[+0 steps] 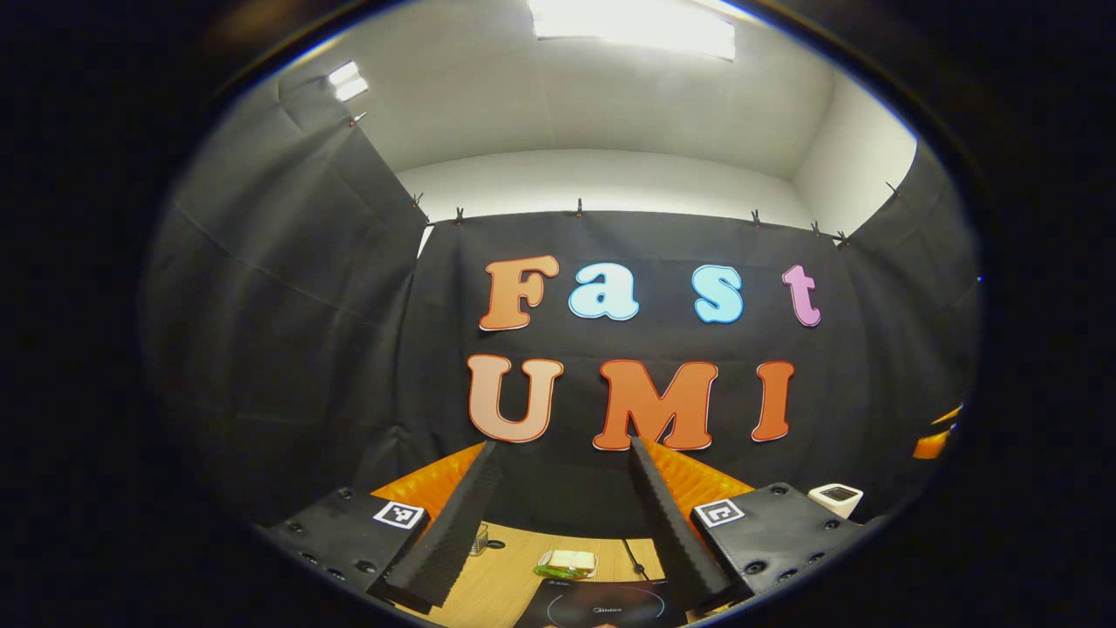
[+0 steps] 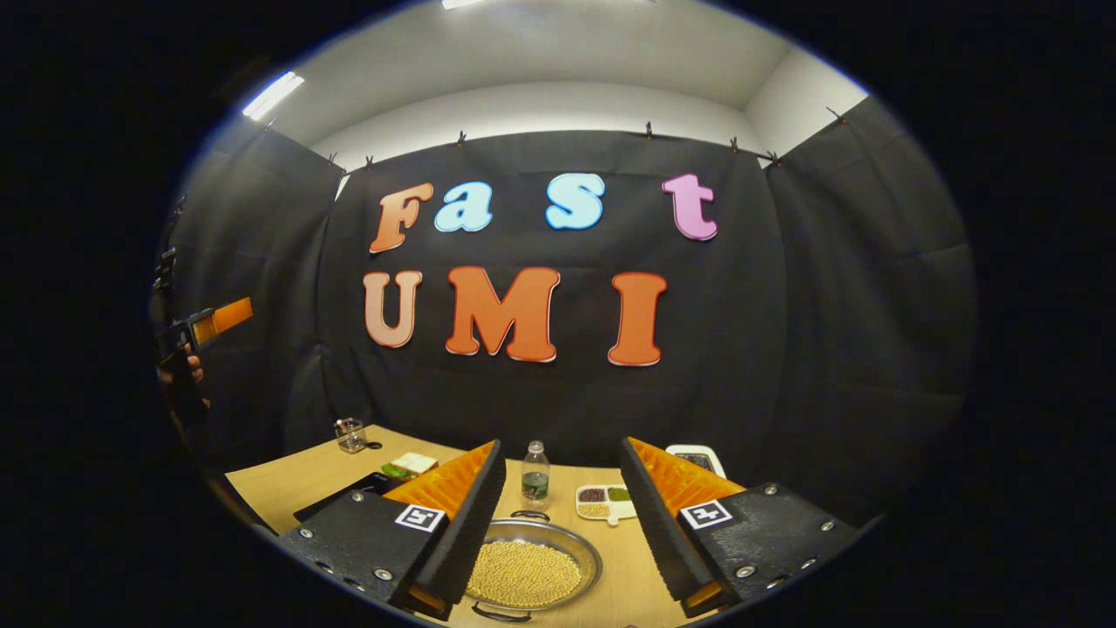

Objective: First push the handle of the pot to place it horizontally, then grasp the pot with both hands and set it on the induction cooktop.

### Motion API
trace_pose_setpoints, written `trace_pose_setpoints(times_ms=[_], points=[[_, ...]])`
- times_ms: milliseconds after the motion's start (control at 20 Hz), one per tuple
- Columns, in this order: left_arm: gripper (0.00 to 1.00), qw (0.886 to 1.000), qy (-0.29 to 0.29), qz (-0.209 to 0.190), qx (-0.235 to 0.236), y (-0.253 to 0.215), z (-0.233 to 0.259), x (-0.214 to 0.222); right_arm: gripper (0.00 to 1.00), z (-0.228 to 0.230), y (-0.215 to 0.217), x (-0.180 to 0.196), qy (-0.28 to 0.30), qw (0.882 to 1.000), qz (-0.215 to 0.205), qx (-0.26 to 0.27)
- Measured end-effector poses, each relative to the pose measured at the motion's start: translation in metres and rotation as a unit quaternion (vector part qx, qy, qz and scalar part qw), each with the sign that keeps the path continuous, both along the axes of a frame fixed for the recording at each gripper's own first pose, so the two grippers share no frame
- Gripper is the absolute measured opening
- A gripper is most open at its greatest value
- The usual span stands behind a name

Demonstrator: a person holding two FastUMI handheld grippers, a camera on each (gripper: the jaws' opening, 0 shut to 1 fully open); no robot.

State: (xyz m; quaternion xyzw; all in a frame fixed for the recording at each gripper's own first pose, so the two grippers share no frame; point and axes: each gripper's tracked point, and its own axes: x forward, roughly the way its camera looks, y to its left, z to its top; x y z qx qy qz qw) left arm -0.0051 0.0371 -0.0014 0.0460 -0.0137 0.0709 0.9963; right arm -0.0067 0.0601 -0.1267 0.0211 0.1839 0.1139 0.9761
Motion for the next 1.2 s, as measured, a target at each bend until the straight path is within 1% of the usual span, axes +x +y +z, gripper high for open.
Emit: trace_pose_setpoints(times_ms=[50,100,150,200,250,300,400,450,500,650,700,750,850,1000,1050,1100,1150,1200], points=[[0.96,1.0,0.0,0.0,0.0,0.0,-0.002,0.0,0.77,-0.013,0.005,-0.004,0.022,1.0,0.007,0.0],[0.97,1.0,0.0,0.0,0.0,0.0,-0.004,0.0,0.73,-0.026,0.012,-0.005,0.042,0.999,0.017,-0.001],[0.97,1.0,0.001,0.0,0.0,0.001,-0.005,0.001,0.61,-0.039,0.019,-0.011,0.061,0.998,0.031,-0.003],[0.97,1.0,0.001,0.0,-0.001,0.002,-0.006,0.001,0.62,-0.054,0.028,-0.019,0.081,0.995,0.049,-0.007],[0.97,1.0,0.003,0.001,-0.001,0.003,-0.009,0.001,0.59,-0.068,0.035,-0.023,0.103,0.993,0.06,-0.014],[0.96,1.0,0.006,0.002,-0.002,0.003,-0.011,0.001,0.58,-0.083,0.04,-0.029,0.124,0.989,0.072,-0.021],[0.97,1.0,0.013,0.002,-0.003,0.004,-0.019,0.004,0.52,-0.106,0.052,-0.042,0.159,0.982,0.094,-0.025],[0.96,1.0,0.017,0.003,-0.003,0.003,-0.023,0.004,0.47,-0.114,0.058,-0.047,0.174,0.979,0.103,-0.023],[0.97,1.0,0.02,0.006,0.001,0.005,-0.026,0.005,0.44,-0.123,0.065,-0.053,0.19,0.975,0.117,-0.023],[0.97,1.0,0.023,0.01,0.009,0.009,-0.031,0.005,0.37,-0.154,0.076,-0.071,0.233,0.962,0.139,-0.04],[0.96,1.0,0.025,0.01,0.009,0.01,-0.033,0.004,0.34,-0.162,0.082,-0.079,0.249,0.956,0.148,-0.04],[0.96,1.0,0.026,0.011,0.008,0.011,-0.034,0.006,0.27,-0.167,0.086,-0.086,0.266,0.95,0.16,-0.038],[0.96,1.0,0.026,0.015,0.009,0.015,-0.036,0.007,0.2,-0.175,0.092,-0.101,0.294,0.938,0.182,-0.034],[0.96,0.999,0.031,0.016,0.007,0.018,-0.039,0.008,0.13,-0.189,0.104,-0.116,0.33,0.923,0.199,-0.025],[0.96,0.999,0.031,0.018,0.006,0.021,-0.04,0.007,0.07,-0.194,0.11,-0.12,0.342,0.918,0.2,-0.016],[0.97,0.999,0.032,0.02,0.006,0.023,-0.041,0.007,0.04,-0.197,0.114,-0.123,0.354,0.913,0.204,-0.009],[0.96,0.999,0.033,0.022,0.007,0.027,-0.042,0.006,0.0,-0.202,0.118,-0.128,0.363,0.908,0.209,-0.009],[0.96,0.999,0.033,0.024,0.007,0.03,-0.042,0.006,0.0,-0.209,0.118,-0.133,0.372,0.902,0.217,-0.021]])
